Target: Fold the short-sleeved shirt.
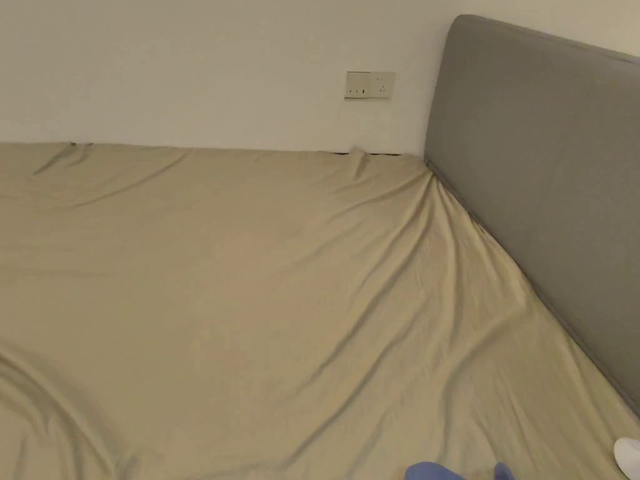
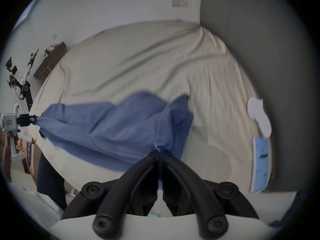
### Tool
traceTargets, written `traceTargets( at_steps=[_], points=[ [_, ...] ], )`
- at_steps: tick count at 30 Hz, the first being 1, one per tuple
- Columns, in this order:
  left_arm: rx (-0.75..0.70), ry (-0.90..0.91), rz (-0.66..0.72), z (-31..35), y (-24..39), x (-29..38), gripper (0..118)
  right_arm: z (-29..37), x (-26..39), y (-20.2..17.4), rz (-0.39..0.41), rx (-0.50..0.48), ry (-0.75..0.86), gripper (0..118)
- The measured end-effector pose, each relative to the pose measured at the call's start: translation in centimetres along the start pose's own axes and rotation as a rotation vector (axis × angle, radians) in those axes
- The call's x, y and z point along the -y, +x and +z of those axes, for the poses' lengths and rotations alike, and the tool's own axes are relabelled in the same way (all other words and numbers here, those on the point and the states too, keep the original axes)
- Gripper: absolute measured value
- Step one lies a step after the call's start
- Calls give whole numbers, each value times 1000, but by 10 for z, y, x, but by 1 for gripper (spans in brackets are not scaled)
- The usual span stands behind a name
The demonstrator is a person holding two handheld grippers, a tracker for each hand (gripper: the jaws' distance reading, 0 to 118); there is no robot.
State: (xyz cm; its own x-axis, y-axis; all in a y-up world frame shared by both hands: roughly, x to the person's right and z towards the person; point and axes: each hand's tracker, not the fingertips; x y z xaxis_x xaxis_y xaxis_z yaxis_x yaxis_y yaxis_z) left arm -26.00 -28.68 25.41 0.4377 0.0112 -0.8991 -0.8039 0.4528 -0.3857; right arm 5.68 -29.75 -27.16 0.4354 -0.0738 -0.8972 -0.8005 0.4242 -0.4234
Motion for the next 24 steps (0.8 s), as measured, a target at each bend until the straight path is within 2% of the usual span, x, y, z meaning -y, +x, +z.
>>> traceTargets(
  at_steps=[3,6,7,8,9,10,11,12,13,15,19,20,21,22,24],
  points=[
    [-20,-24,-30,-27,-4,26,7,-17,18,-2,2,15,-14,5],
    [-33,15,7,-34,-4,30,7,-22,29,-7,44,40,1,5],
    [-34,62,36,-32,-5,31,8,-18,30,-10,80,58,31,5],
    [-36,95,53,-26,-4,30,13,-13,32,-12,95,64,46,5],
    [-65,123,63,-16,-3,28,33,-7,33,-13,99,90,64,12],
    [-59,164,71,-3,-3,25,62,4,32,-13,82,116,87,32],
    [-40,209,88,11,-4,22,94,14,33,-12,56,142,119,67],
    [7,287,119,28,-4,19,113,26,32,-11,24,150,166,109],
    [65,382,145,51,-5,14,113,43,31,-11,-7,124,260,118],
    [128,549,179,86,0,2,113,86,19,-17,-59,71,458,118],
    [197,782,151,130,25,-23,113,124,-4,-37,-122,48,742,118],
    [214,801,130,134,32,-27,113,128,-8,-44,-129,29,792,116],
    [233,815,108,131,33,-32,104,131,-12,-52,-124,-10,839,106],
    [271,827,86,131,38,-34,82,135,-18,-62,-114,-48,867,82],
    [296,814,109,128,45,-38,12,135,-24,-79,-124,-83,899,6]
  ],
)
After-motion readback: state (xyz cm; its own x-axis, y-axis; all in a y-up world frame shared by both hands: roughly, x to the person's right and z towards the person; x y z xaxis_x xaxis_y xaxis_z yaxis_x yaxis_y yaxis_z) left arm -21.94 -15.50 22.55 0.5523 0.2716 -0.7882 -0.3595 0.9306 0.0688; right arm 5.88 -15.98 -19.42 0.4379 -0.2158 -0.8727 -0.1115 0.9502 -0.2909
